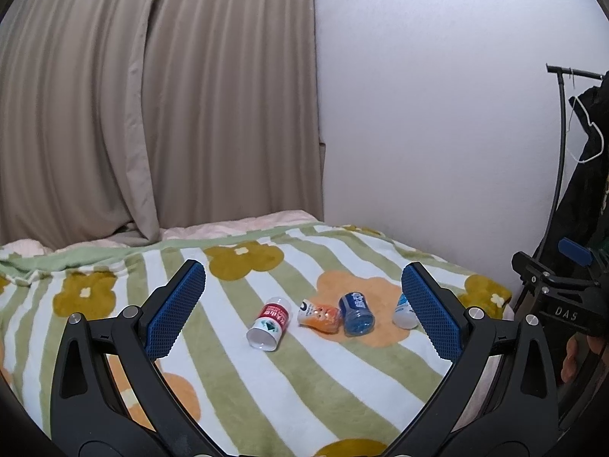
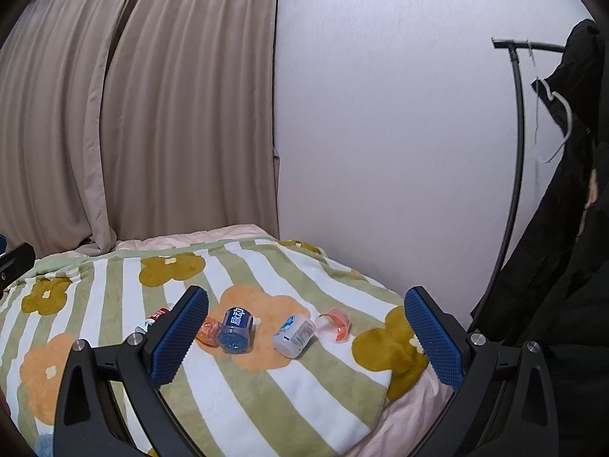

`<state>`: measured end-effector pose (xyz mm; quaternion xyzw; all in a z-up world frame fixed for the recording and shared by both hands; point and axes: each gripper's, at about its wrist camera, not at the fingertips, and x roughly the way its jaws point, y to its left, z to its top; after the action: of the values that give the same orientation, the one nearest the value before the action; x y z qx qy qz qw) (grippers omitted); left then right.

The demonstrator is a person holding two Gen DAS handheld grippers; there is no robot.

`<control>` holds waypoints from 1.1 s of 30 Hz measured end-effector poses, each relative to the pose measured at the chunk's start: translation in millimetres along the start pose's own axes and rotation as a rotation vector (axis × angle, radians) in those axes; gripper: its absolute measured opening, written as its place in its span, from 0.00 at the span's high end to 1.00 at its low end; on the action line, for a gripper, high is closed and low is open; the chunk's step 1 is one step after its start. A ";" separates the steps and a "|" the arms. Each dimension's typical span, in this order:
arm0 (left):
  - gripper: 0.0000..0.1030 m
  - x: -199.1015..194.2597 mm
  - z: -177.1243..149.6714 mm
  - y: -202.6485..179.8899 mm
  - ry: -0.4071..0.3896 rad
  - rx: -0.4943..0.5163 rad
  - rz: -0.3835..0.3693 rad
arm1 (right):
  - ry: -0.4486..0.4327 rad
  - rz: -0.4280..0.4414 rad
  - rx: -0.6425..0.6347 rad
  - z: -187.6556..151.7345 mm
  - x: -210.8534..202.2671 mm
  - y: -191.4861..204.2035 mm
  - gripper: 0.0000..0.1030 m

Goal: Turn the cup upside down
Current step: 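Reach the right gripper to the blue-labelled cup and close on it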

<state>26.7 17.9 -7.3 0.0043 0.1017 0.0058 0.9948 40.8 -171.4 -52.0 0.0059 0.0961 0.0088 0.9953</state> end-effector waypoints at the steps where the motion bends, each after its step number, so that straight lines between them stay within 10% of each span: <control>1: 0.00 6.3 0.3 2.2 0.011 0.003 0.002 | 0.012 0.013 0.005 1.1 8.7 -0.7 0.00; 16: 0.00 156.8 -35.3 40.2 0.293 0.040 -0.041 | 0.479 0.357 -0.022 -21.9 241.9 55.8 0.00; 33: 0.00 230.6 -92.1 48.8 0.483 0.013 -0.091 | 0.837 0.366 0.082 -102.0 376.6 90.7 0.41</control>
<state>233.4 70.3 -143.6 0.0048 0.3365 -0.0389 0.9409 389.4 -72.7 -222.8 0.0581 0.4874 0.1824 0.8520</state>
